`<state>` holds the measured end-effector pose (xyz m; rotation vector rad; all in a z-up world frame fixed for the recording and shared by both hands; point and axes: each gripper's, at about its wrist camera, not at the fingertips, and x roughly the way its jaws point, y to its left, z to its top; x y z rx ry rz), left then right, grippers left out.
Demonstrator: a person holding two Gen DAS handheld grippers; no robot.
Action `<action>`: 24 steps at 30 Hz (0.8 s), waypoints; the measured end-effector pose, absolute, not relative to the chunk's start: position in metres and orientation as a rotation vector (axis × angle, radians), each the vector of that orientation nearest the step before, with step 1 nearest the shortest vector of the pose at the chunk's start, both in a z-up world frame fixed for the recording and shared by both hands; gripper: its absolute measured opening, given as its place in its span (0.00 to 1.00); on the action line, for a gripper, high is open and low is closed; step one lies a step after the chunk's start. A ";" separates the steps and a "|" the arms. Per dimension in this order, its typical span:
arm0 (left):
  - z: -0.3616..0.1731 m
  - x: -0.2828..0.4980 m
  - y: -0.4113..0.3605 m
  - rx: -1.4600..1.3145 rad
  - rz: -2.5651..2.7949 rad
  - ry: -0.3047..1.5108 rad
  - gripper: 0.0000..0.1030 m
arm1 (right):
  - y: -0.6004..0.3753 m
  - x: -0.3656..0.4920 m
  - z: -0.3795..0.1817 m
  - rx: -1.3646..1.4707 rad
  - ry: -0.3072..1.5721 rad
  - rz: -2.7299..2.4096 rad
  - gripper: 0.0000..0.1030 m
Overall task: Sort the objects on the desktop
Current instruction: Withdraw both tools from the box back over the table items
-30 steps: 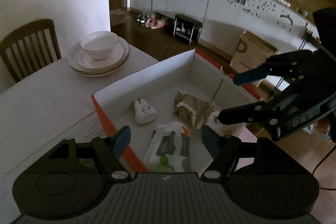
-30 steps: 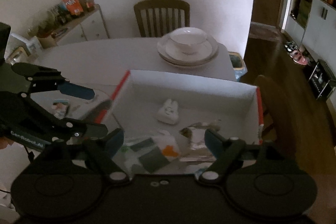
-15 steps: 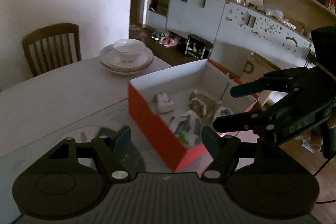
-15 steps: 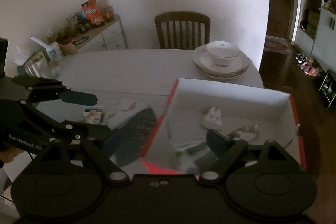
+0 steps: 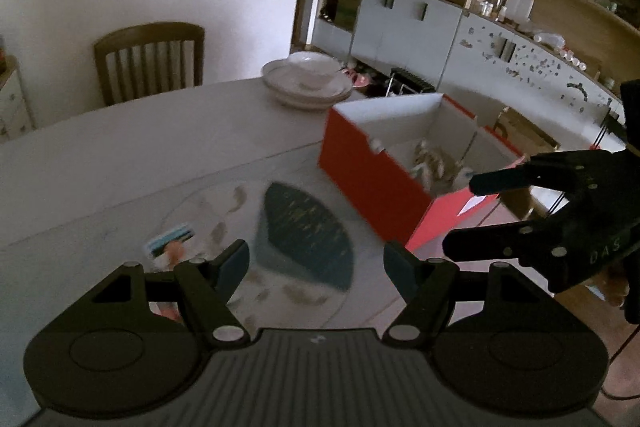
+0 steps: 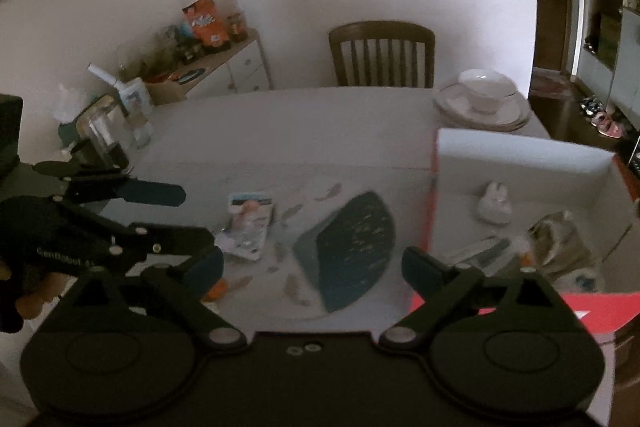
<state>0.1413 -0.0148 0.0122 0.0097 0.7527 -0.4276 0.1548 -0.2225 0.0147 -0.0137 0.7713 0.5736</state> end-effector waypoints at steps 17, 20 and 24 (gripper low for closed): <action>-0.057 0.106 0.071 0.060 -0.362 0.829 0.84 | -0.139 0.116 -0.038 -0.066 0.821 0.489 0.93; -0.073 0.101 0.085 0.077 -0.353 0.848 0.84 | -0.127 0.112 -0.046 -0.076 0.834 0.495 0.93; -0.088 0.098 0.099 0.089 -0.340 0.864 0.84 | -0.110 0.109 -0.059 -0.089 0.859 0.505 0.92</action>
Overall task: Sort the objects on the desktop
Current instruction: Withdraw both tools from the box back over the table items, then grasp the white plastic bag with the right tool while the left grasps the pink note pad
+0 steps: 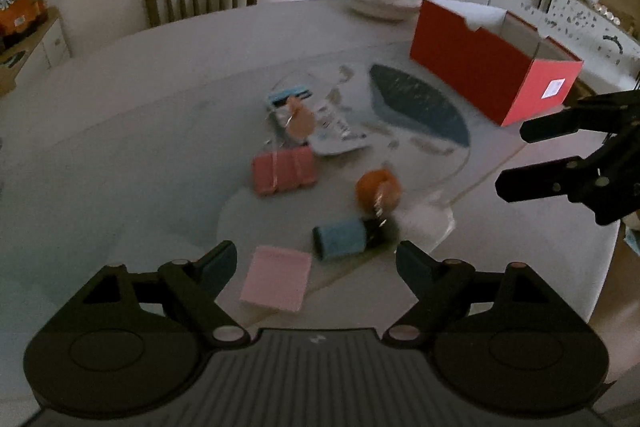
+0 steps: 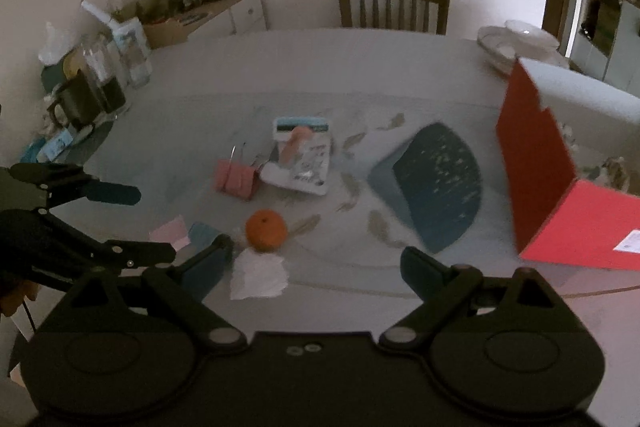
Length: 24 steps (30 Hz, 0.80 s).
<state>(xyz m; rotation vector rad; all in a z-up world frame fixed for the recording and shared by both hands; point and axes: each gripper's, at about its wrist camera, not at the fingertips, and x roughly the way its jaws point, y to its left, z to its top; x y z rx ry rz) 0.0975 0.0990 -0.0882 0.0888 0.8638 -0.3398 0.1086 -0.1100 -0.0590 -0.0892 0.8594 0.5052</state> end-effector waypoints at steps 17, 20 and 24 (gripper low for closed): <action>-0.122 0.113 0.111 0.138 -0.344 0.901 0.84 | -0.065 0.112 -0.098 -0.167 0.936 0.523 0.88; -0.125 0.114 0.113 0.132 -0.334 0.908 0.84 | -0.062 0.115 -0.105 -0.171 0.960 0.519 0.81; -0.128 0.115 0.115 0.121 -0.329 0.912 0.84 | -0.061 0.117 -0.110 -0.171 0.968 0.518 0.81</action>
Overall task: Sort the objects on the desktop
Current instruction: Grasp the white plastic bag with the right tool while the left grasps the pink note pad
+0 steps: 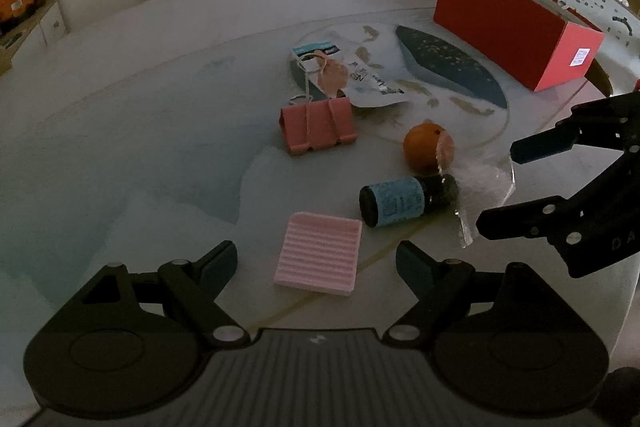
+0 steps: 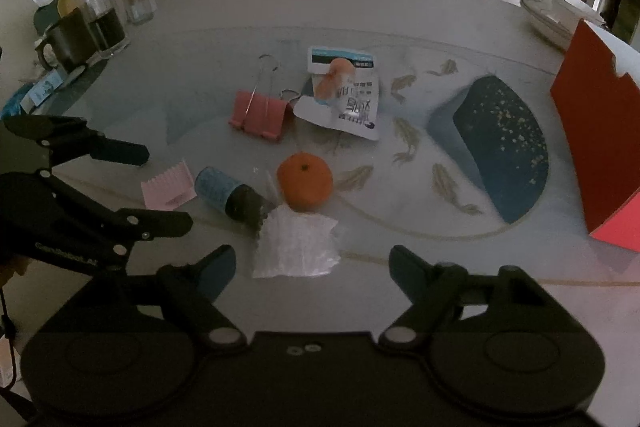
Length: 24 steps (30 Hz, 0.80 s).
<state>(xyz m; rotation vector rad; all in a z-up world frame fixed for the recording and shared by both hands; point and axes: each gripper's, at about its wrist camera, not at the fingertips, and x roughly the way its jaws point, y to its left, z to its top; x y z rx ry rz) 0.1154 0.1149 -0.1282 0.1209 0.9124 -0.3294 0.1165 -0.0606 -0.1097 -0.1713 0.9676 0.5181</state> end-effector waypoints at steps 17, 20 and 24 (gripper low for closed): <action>-0.125 0.110 0.107 0.134 -0.322 0.893 0.43 | -0.051 0.122 -0.118 -0.163 0.992 0.541 0.68; -0.125 0.109 0.107 0.142 -0.315 0.887 0.40 | -0.049 0.121 -0.118 -0.175 0.985 0.543 0.60; -0.125 0.110 0.106 0.145 -0.312 0.883 0.39 | -0.050 0.119 -0.117 -0.180 0.981 0.544 0.50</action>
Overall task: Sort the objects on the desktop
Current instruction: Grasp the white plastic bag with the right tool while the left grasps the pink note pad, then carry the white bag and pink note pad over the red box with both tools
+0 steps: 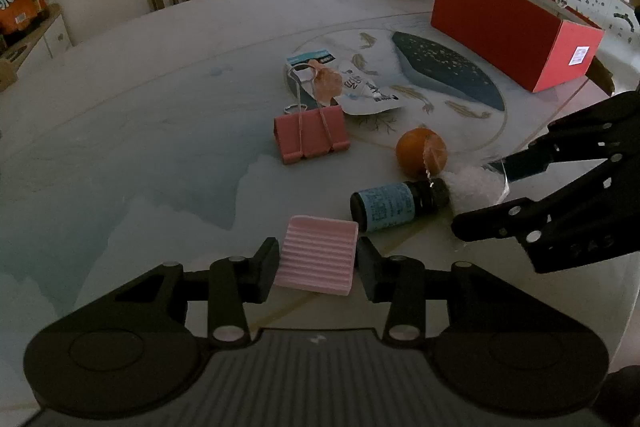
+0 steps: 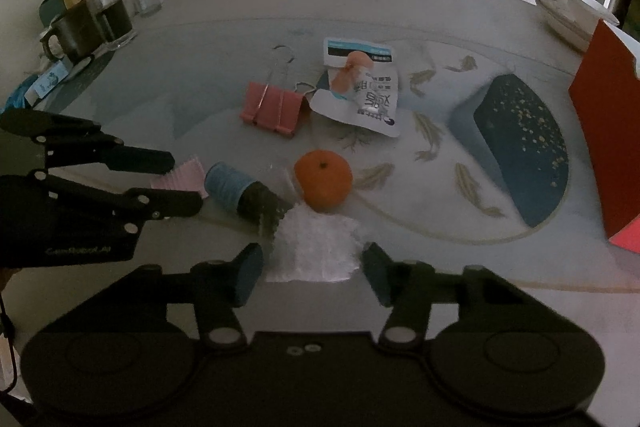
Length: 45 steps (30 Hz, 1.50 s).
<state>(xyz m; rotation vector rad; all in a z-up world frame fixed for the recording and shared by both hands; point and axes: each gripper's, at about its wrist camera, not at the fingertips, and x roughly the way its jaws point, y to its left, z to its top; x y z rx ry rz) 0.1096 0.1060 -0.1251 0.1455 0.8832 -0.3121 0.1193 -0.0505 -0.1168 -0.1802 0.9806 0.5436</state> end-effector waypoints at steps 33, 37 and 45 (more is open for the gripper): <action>-0.093 0.091 0.084 0.069 -0.247 0.853 0.38 | -0.135 0.107 -0.081 -0.095 0.884 0.523 0.26; -0.084 0.091 0.076 0.040 -0.234 0.842 0.38 | -0.150 0.110 -0.073 -0.081 0.864 0.518 0.26; -0.065 0.094 0.055 0.010 -0.228 0.821 0.38 | -0.181 0.117 -0.054 -0.037 0.824 0.517 0.25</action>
